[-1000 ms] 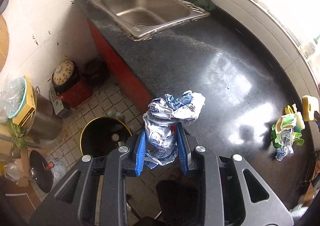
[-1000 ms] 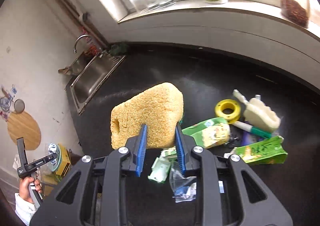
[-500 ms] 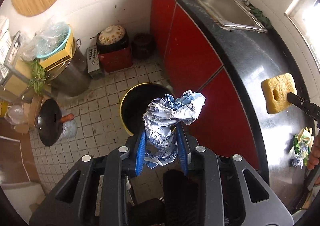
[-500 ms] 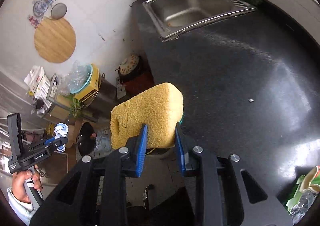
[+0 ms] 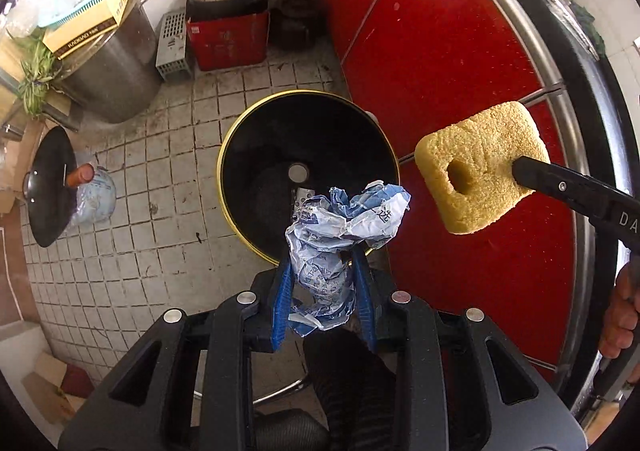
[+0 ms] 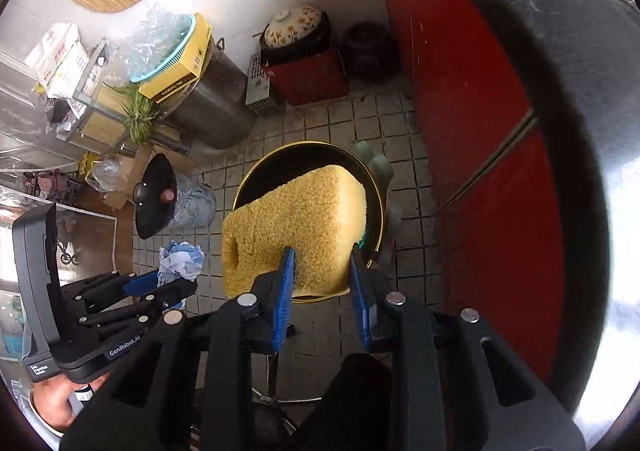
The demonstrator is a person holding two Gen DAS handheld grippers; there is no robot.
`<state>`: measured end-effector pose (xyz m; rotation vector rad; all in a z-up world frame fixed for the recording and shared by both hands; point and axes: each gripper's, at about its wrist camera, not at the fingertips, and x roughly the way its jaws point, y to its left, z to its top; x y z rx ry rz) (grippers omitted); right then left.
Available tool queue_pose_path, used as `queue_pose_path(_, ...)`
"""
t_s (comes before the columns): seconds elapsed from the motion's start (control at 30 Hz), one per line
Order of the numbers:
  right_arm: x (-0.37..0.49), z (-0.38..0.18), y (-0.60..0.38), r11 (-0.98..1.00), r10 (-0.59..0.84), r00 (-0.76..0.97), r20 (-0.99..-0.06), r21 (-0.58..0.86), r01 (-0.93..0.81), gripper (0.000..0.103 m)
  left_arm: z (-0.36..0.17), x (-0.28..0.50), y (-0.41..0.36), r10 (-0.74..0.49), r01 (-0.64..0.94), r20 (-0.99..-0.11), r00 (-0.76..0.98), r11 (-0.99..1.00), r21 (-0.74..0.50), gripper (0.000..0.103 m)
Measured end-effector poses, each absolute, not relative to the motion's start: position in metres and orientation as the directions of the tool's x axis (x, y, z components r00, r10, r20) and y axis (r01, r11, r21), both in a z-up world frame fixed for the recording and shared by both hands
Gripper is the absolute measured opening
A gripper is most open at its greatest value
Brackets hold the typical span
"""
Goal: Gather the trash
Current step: 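Carry paper and sponge over the bin and release both into it, then grasp the green plastic tray with the left gripper while the right gripper grasps the green carton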
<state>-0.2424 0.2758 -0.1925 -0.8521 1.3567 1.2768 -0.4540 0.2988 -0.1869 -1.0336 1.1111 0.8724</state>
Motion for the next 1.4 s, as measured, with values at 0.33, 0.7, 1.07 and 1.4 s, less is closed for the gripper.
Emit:
queue_pose_path(0.33, -0.263, -0.222, 0.326, 0.174, 0.153, -0.206, -0.966, 0.232, -0.957, 0.077, -0.187, -0.450, 0.306, 0.183, -0.939, -0.966, 0.182, 0.324, -0.116, 0.094)
queue_pose_path(0.7, -0.221, -0.050, 0.309, 0.206, 0.478, 0.001, -0.878, 0.110, -0.972, 0.096, -0.099, -0.433, 0.297, 0.244, -0.941, -0.951, 0.189, 0.322, -0.105, 0.096)
queue_pose_path(1.07, 0.012, 0.051, -0.022, 0.792, 0.241, 0.540, -0.806, -0.158, -0.590, 0.096, -0.056, -0.254, 0.219, 0.081, -0.696, -0.937, 0.340, 0.692, -0.192, 0.096)
queue_pose_path(1.4, 0.040, 0.030, -0.310, 0.997, -0.046, 0.529, -0.848, -0.070, -0.025, 0.096, -0.041, -0.082, 0.064, -0.124, -0.274, -0.934, 0.336, 0.936, -0.222, 0.096)
